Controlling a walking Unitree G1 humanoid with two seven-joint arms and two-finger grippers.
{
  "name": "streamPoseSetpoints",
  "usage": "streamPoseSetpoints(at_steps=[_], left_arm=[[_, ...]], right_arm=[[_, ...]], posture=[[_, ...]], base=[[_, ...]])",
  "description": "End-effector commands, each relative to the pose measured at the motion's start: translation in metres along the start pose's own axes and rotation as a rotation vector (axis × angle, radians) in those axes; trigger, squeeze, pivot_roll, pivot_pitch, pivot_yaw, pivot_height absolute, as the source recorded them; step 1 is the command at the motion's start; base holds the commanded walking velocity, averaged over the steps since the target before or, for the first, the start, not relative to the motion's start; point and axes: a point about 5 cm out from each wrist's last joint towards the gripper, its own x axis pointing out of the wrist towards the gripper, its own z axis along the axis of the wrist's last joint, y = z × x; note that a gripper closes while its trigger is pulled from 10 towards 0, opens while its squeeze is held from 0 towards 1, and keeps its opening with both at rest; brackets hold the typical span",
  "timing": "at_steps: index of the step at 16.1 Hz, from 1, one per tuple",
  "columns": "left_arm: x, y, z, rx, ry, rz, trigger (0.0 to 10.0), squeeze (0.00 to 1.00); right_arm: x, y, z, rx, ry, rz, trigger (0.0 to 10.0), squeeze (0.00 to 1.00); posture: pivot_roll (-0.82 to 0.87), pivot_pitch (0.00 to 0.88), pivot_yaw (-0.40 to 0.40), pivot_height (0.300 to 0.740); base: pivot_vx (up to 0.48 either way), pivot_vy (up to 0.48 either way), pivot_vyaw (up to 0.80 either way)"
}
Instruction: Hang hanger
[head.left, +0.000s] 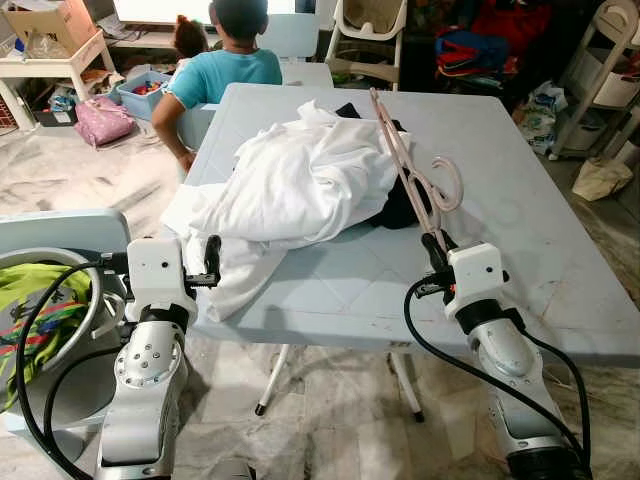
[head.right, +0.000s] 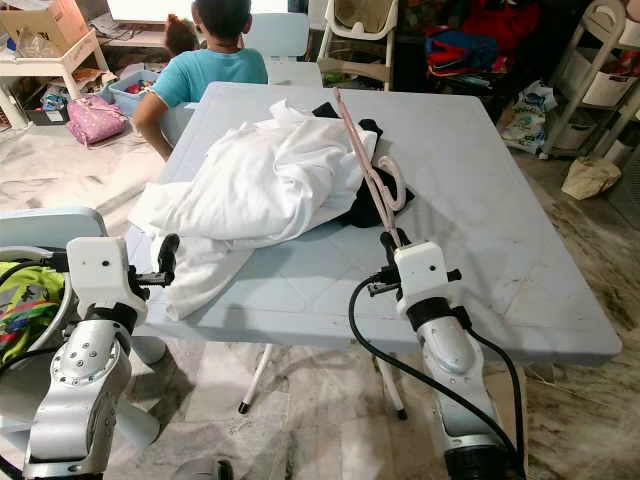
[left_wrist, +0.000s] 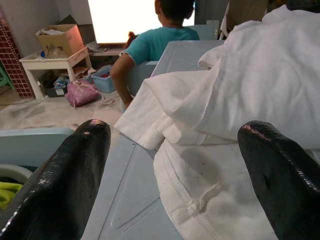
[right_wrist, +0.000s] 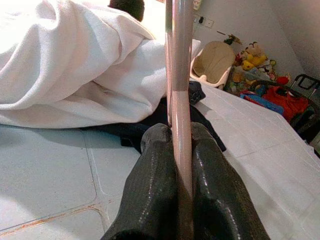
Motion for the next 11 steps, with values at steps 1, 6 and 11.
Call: streamPoseSetpoints(at_steps=[1,6,11], left_arm=[[0.0005,-0.0018,-0.0002,0.008,0.008,0.003,10.0,0.0],[-0.0023,-0.0033,-0.0015,0.002,0.02,0.001,10.0,0.0],[-0.0047,-0.0051,-0.0013,0.026,0.016,0.003,10.0,0.0]], right_arm=[[-0.0031,0.0031,-0.0074,0.027,0.042,0.007,10.0,0.0],[-0.0067,0.0034,-0.0089,0.035,0.052,0.002,10.0,0.0],[-0.0097,0.0032,-0.0088,0.04,0.058,-0.003,10.0,0.0]], posture=[[0.03,0.005,-0.018,0.74],[0.03,0.015,-0.015,0.74],[0.03,0.025,-0.014,0.74]], base=[[0.0,0.0,0.0],[0.0,0.0,0.0],[0.0,0.0,0.0]])
